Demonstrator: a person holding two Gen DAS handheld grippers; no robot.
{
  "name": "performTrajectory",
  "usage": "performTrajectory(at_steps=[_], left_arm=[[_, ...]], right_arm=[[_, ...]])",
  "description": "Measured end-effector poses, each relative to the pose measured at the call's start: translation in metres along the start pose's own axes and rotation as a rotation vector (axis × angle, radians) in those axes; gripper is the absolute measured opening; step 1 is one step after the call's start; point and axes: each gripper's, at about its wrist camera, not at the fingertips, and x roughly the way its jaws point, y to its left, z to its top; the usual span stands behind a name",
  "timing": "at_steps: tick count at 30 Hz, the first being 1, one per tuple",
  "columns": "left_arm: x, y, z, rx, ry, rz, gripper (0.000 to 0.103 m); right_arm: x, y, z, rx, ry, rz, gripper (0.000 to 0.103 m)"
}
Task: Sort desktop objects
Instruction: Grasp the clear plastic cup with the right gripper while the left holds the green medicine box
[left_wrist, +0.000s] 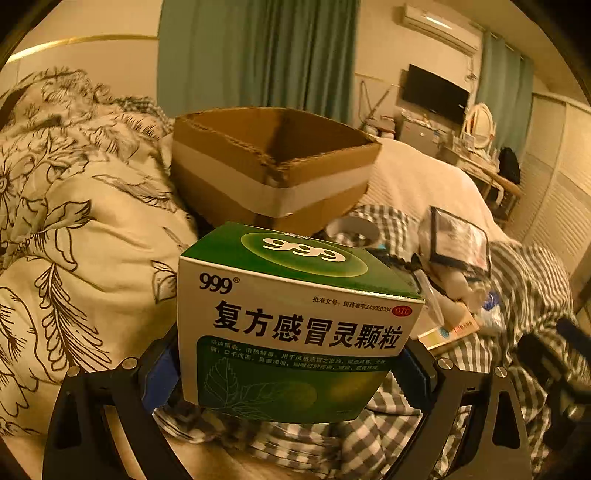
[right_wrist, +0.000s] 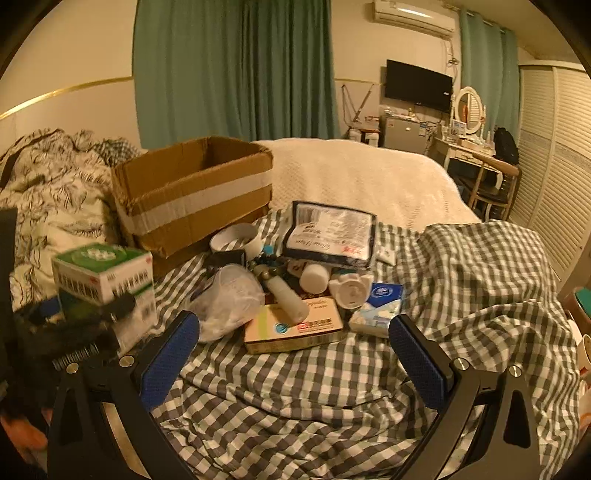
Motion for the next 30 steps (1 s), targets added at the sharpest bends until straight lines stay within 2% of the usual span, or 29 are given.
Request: performTrajectory(at_steps=[9, 20, 30], left_arm=[[0.015, 0.016, -0.001, -0.064, 0.024, 0.031, 0.098], [0.035, 0.023, 0.001, -0.122, 0.024, 0.033, 0.098], [0.045, 0.024, 0.000, -0.129, 0.029, 0.039, 0.098]], right_arm=[[0.033, 0.017, 0.003, -0.002, 0.082, 0.075, 0.102], [0.104, 0.021, 0.012, 0.115, 0.219, 0.218, 0.103], [0.134, 0.014, 0.019, 0.215, 0.249, 0.297, 0.103]])
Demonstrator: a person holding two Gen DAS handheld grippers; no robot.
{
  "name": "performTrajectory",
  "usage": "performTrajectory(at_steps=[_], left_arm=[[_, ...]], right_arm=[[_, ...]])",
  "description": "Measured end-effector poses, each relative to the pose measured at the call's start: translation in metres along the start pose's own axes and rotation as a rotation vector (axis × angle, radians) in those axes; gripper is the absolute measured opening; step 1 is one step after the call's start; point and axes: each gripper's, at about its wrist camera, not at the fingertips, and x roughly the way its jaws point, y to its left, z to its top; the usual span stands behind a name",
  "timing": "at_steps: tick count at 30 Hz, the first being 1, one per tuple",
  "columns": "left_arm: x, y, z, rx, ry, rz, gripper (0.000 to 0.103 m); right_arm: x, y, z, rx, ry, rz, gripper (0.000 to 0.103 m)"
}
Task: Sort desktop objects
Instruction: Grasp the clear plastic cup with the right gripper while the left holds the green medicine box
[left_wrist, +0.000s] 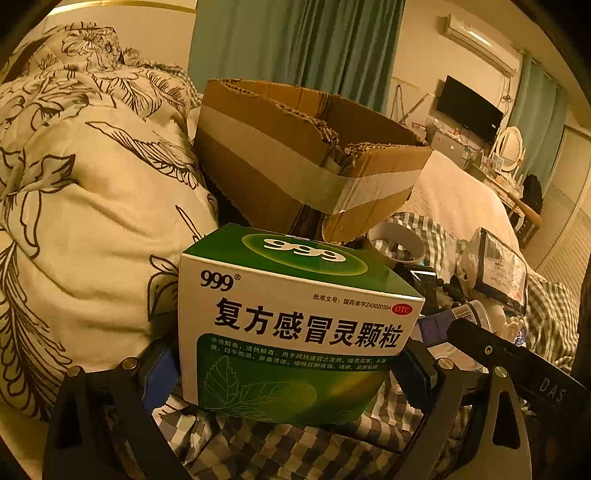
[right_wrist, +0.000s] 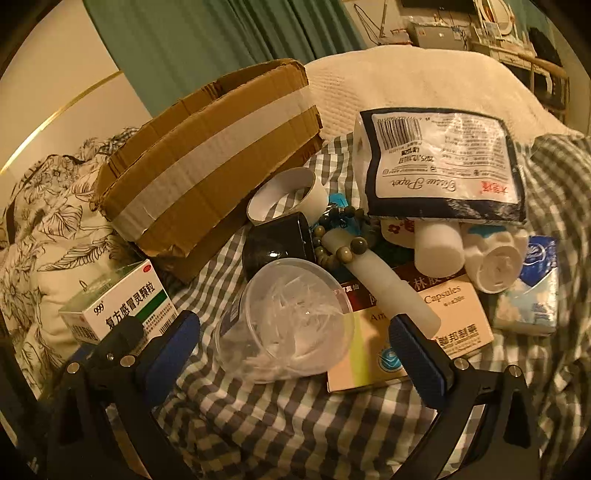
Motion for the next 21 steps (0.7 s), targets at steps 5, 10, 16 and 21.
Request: performTrajectory(at_steps=[5, 10, 16, 21], left_arm=[[0.001, -0.003, -0.002, 0.023, 0.000, 0.012, 0.098], [0.001, -0.004, -0.003, 0.031, -0.001, 0.016, 0.098], [-0.003, -0.003, -0.006, 0.035, -0.007, 0.010, 0.098], [-0.013, -0.001, -0.007, 0.032, -0.024, -0.006, 0.098]], right_arm=[[0.008, -0.003, 0.001, 0.025, 0.034, 0.037, 0.081], [0.009, 0.003, -0.004, -0.001, 0.029, 0.042, 0.073], [-0.006, 0.013, -0.008, -0.052, -0.014, 0.008, 0.068], [-0.031, 0.023, -0.015, -0.132, -0.068, -0.067, 0.065]])
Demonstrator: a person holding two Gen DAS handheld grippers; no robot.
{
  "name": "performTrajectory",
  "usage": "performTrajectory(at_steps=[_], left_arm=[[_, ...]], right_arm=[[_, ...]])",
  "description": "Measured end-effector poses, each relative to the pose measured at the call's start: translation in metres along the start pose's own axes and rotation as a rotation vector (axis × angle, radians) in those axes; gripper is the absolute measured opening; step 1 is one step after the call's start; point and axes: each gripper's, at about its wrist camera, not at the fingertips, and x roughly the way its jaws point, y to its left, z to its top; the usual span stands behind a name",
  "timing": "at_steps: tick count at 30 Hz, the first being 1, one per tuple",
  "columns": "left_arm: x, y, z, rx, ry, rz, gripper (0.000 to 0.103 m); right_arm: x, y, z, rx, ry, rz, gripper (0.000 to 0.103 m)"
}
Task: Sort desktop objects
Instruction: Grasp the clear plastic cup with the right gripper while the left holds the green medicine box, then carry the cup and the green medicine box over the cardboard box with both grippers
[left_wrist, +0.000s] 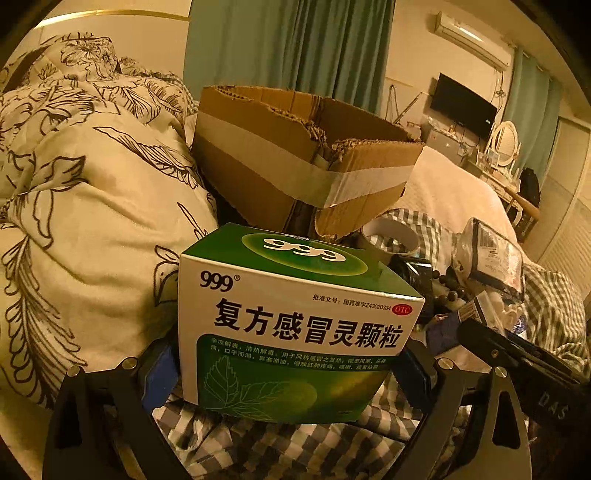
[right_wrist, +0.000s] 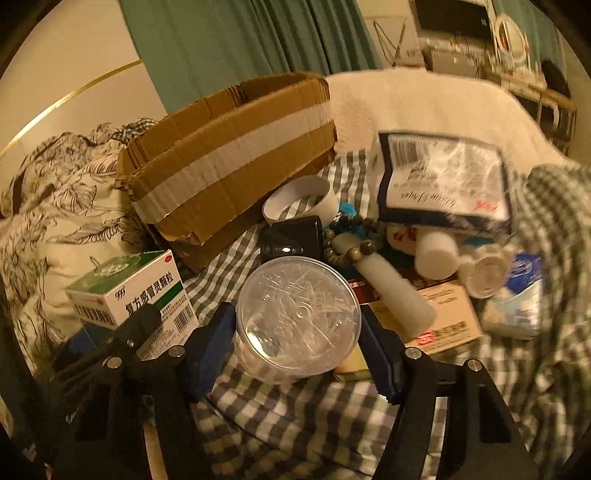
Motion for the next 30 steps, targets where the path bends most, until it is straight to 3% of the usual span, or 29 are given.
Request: performTrajectory(at_steps=[17, 30], left_arm=[[-0.044, -0.011, 0.010, 0.047, -0.086, -0.056, 0.098], [-0.085, -0.014, 0.049, 0.053, -0.170, -0.095, 0.098]], right_arm=[[-0.071, 0.017, -0.007, -0.110, -0.111, -0.113, 0.064], [-0.121, 0.037, 0.018, -0.145, -0.226, -0.093, 0.062]])
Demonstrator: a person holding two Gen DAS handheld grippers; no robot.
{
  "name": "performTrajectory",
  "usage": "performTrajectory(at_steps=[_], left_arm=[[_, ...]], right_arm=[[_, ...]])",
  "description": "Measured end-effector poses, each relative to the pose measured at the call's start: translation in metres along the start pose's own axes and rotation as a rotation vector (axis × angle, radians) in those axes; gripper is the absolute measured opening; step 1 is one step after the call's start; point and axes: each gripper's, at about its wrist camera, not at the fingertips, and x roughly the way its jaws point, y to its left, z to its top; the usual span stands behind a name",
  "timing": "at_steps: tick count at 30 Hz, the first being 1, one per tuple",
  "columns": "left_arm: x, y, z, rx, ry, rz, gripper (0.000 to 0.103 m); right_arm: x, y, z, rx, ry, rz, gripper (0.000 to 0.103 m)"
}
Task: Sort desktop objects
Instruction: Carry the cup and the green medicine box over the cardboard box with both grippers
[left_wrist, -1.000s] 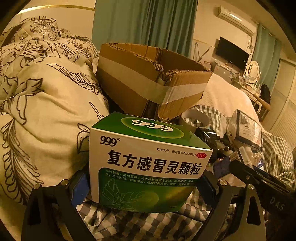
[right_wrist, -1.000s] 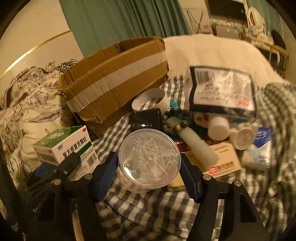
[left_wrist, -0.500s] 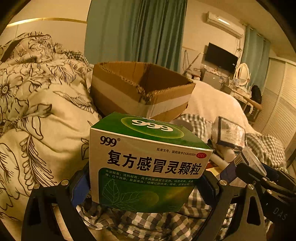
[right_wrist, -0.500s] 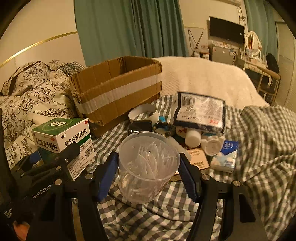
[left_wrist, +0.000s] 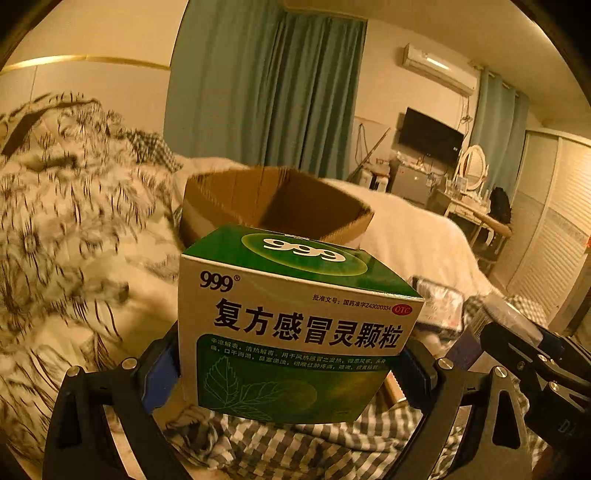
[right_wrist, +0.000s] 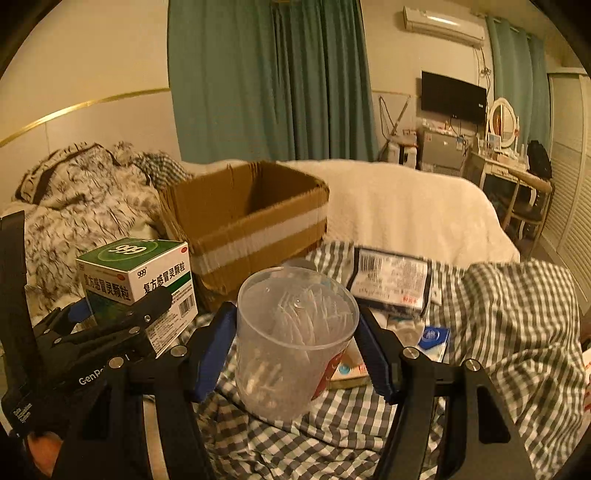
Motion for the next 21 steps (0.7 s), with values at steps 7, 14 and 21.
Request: performTrajectory(at_steps=[7, 14, 21], left_arm=[[-0.010, -0.002, 0.036, 0.024, -0.044, -0.011, 0.098], [-0.009, -0.001, 0.053, 0.062, -0.070, -0.003, 0.098], [-0.004, -0.006, 0.075, 0.088, -0.113, -0.012, 0.098]], right_arm=[[-0.010, 0.007, 0.024, -0.017, -0.046, 0.022, 0.061], [0.002, 0.005, 0.026, 0.027, -0.038, 0.054, 0.061], [0.005, 0.008, 0.048, 0.016, -0.074, 0.072, 0.061]])
